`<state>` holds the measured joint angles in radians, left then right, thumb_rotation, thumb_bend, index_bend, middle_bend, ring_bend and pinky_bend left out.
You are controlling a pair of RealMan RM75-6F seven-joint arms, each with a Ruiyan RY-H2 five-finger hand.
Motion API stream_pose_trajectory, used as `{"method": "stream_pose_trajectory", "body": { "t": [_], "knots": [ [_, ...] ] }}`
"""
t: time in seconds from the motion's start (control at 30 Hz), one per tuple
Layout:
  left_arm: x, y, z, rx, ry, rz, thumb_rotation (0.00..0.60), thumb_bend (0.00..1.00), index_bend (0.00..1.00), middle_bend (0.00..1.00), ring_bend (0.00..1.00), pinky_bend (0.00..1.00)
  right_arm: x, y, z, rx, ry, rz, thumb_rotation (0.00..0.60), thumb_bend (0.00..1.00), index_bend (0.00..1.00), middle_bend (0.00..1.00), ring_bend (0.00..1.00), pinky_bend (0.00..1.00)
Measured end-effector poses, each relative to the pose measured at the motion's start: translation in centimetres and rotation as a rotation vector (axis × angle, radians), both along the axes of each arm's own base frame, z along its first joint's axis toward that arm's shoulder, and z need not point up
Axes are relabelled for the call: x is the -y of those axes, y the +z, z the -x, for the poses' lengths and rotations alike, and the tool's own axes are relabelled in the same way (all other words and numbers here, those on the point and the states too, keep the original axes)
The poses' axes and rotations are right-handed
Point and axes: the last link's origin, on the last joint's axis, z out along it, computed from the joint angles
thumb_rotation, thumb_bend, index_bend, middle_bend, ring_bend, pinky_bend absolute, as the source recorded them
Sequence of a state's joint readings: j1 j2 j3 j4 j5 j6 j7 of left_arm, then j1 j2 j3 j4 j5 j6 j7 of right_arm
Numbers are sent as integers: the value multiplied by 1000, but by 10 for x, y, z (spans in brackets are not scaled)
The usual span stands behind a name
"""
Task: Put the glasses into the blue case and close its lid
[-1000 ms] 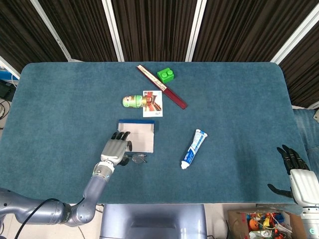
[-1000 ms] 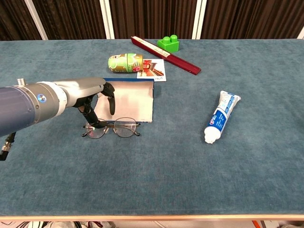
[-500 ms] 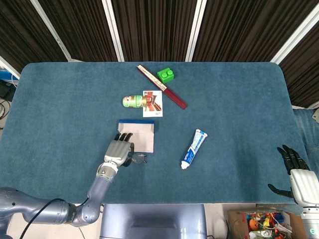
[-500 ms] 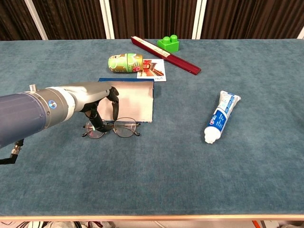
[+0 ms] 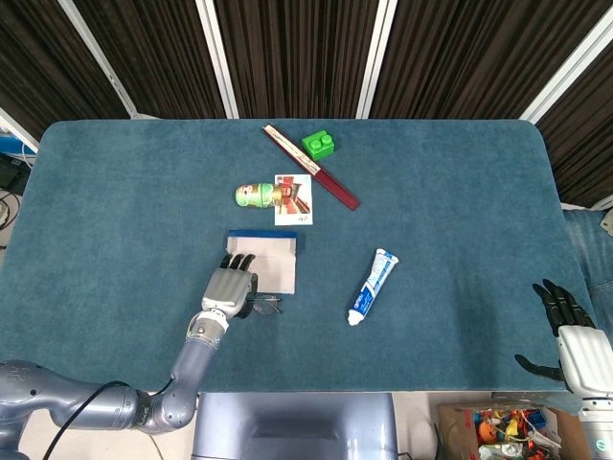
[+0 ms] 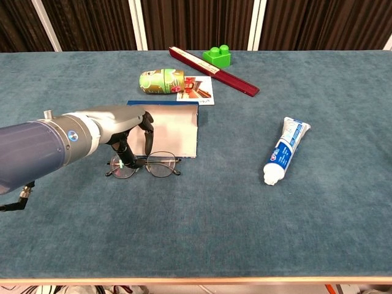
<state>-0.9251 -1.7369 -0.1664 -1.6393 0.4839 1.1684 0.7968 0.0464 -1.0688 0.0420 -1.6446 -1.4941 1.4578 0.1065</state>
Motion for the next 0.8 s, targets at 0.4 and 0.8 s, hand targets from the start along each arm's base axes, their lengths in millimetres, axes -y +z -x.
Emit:
{"method": "stream_pose_trajectory", "body": {
  "t": [0.4,0.8],
  "knots": [
    [0,0,1,-11,-6,-11,600,376,550,91,0,0,0,0,0,1,-7,-4,600,90,0,0,31,178],
    [1,2,2,-26,-9,-26,600,382,554,91,0,0,0,0,1,0,-12,-5,600,91,0,0,30,177]
  ]
}}
